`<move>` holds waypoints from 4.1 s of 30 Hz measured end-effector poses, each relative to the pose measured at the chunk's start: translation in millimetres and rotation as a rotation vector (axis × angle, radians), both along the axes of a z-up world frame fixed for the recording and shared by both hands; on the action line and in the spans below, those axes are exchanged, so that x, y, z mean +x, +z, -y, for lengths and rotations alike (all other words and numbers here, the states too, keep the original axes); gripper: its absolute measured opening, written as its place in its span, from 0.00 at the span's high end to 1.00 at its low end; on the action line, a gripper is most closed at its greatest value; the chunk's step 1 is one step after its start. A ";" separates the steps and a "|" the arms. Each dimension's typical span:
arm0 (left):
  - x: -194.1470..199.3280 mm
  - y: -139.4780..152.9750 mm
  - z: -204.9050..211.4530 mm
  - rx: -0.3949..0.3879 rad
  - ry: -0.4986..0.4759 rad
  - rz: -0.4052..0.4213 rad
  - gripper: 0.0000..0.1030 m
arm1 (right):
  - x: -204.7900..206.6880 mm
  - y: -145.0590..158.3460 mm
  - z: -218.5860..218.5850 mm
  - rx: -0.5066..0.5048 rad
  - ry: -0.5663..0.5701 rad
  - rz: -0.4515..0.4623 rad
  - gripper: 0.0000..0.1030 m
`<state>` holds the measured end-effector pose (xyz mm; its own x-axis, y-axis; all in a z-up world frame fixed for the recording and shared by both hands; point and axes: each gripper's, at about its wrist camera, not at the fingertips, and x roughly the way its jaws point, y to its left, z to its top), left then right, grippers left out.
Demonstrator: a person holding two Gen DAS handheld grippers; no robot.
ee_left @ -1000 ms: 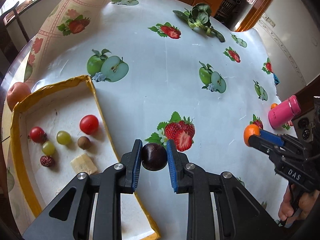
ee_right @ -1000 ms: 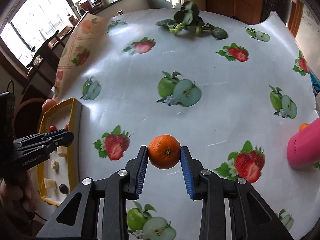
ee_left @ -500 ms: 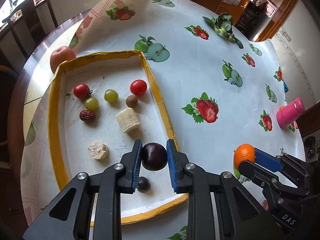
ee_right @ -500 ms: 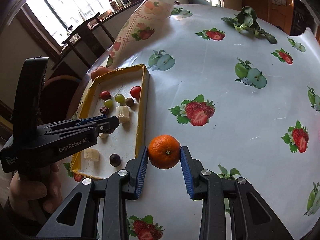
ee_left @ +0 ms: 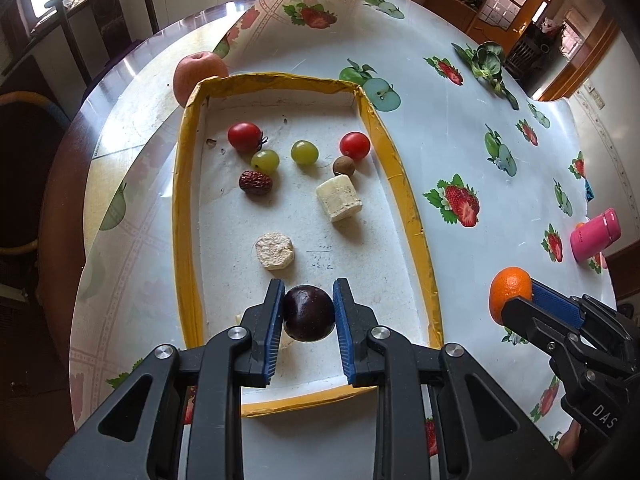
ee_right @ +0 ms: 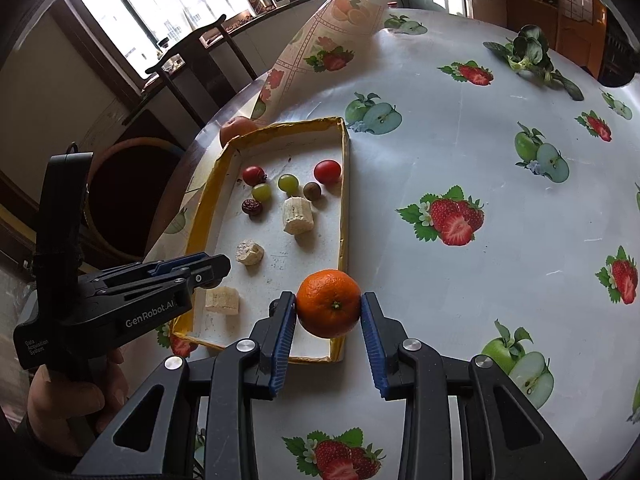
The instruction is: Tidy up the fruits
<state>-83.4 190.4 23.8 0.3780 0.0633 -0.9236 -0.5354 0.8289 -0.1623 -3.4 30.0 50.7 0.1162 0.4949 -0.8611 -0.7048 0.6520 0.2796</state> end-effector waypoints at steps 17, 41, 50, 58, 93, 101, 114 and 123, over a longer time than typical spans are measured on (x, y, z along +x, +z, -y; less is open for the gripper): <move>-26.6 -12.2 -38.3 -0.034 0.082 -0.010 0.79 | -6.6 -8.6 -30.8 0.016 0.014 -0.028 0.67; 41.0 -48.3 -61.4 -0.041 0.086 -0.051 0.79 | 9.0 -65.4 -96.5 -0.076 0.078 -0.055 0.67; 48.4 -61.8 -70.3 -0.054 0.098 -0.076 0.79 | 15.4 -80.0 -104.0 -0.108 0.088 -0.052 0.67; 55.4 -65.8 -71.3 -0.044 0.092 -0.088 0.79 | 18.0 -86.8 -103.0 -0.118 0.085 -0.060 0.67; 25.7 -47.3 -41.0 0.020 0.083 -0.113 0.44 | 7.8 -68.9 -73.3 -0.065 0.129 -0.019 0.50; 1.6 -35.6 -27.4 0.055 0.077 -0.110 0.44 | -1.2 -60.9 -57.9 -0.043 0.162 -0.001 0.44; -43.3 -4.0 -3.9 0.169 0.084 -0.040 0.23 | -30.9 -35.8 -43.3 0.009 0.372 0.161 0.22; -67.9 2.7 21.2 0.178 0.058 -0.022 0.23 | -31.8 -24.7 -29.4 0.066 0.460 0.254 0.21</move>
